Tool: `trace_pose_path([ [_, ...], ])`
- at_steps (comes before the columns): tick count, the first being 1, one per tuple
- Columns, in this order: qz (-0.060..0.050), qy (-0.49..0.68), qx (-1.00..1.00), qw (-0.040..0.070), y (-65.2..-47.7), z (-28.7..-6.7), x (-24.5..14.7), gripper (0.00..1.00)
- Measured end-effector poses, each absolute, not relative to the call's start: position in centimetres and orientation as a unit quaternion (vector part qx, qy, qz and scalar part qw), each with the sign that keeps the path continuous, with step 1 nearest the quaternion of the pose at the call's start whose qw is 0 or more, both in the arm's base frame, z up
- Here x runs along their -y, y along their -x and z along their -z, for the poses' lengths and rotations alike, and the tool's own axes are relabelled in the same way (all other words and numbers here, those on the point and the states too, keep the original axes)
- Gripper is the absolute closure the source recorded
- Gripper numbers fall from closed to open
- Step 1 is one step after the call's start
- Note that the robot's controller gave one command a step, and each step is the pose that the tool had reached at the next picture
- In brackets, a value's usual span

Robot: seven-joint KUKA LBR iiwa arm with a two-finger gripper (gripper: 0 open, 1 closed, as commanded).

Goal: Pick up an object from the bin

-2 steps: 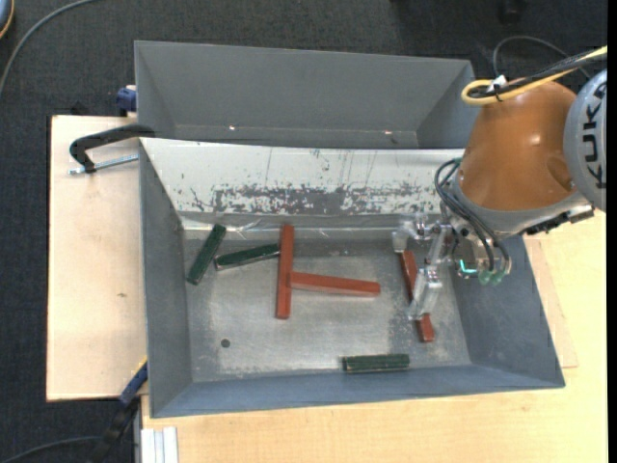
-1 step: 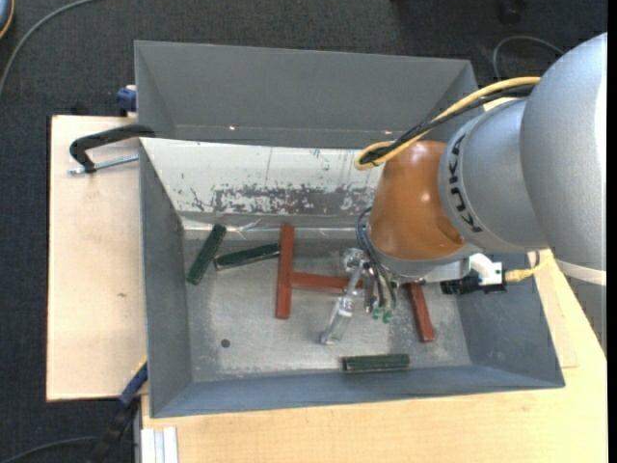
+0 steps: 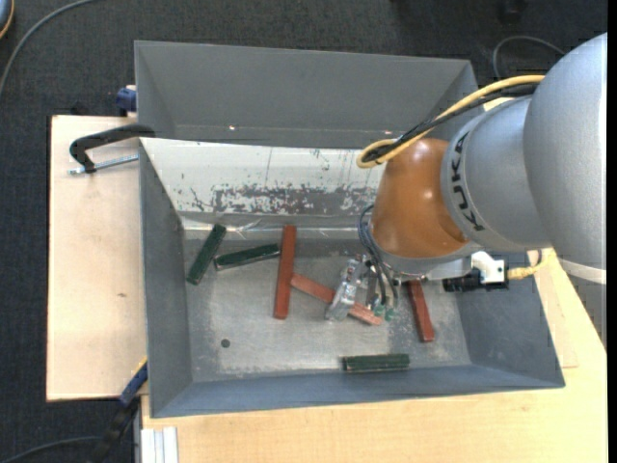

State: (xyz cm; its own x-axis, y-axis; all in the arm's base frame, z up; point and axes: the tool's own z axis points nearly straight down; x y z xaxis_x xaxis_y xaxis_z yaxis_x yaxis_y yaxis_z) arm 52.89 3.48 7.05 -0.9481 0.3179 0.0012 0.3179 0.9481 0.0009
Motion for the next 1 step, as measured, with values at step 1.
trace_pose_path([
  [1,0.002,0.158,0.987,-0.007,-54.20,-22.88,-2.38,1.00],
])
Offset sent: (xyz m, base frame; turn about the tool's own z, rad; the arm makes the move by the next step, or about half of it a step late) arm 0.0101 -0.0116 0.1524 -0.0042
